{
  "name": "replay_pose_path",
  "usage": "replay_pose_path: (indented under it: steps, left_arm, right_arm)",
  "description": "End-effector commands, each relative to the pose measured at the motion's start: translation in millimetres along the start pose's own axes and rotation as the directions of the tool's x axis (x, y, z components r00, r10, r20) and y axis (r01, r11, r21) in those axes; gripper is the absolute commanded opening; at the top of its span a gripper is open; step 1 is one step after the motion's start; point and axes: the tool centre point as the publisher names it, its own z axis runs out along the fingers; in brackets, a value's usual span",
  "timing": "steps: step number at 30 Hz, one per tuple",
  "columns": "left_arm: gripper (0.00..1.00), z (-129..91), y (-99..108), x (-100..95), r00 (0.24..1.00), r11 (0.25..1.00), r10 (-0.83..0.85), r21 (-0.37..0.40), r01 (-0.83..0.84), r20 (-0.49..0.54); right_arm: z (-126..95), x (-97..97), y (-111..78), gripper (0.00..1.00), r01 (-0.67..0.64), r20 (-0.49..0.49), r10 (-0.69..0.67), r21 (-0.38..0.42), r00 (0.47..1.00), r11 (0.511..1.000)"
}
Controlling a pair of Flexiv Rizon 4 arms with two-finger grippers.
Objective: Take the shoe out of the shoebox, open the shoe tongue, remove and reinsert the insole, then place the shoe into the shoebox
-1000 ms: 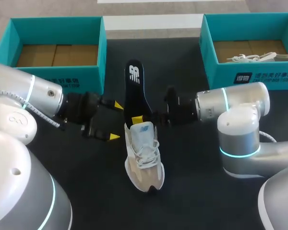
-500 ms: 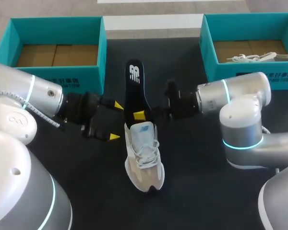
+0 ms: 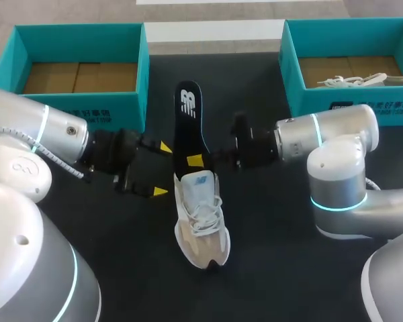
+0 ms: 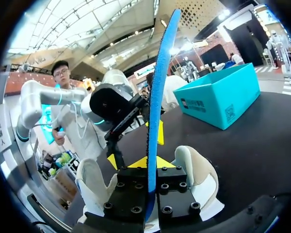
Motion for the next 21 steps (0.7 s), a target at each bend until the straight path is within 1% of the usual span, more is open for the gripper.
replay_pose_path:
  steps: [1, 15, 21]
  left_arm:
    - [1.0, -1, -1, 0.6, 1.0, 1.0, 0.0, -0.004, 0.0, -0.001]
    - [1.0, -1, -1, 0.6, 1.0, 1.0, 0.0, -0.004, 0.0, -0.001]
    - [1.0, -1, -1, 0.6, 1.0, 1.0, 0.0, -0.004, 0.0, -0.001]
  right_arm:
    - [7, -1.6, -4.1, 0.0, -0.002, -0.003, 0.002, -0.006, 1.0, 1.0]
    - [4, 13.8, -24.0, 0.0, -0.082, -0.028, 0.083, 0.023, 0.996, 0.996]
    - [6, 17.2, -32.0, 0.0, -0.114, -0.043, 0.115, 0.033, 0.992, 0.993]
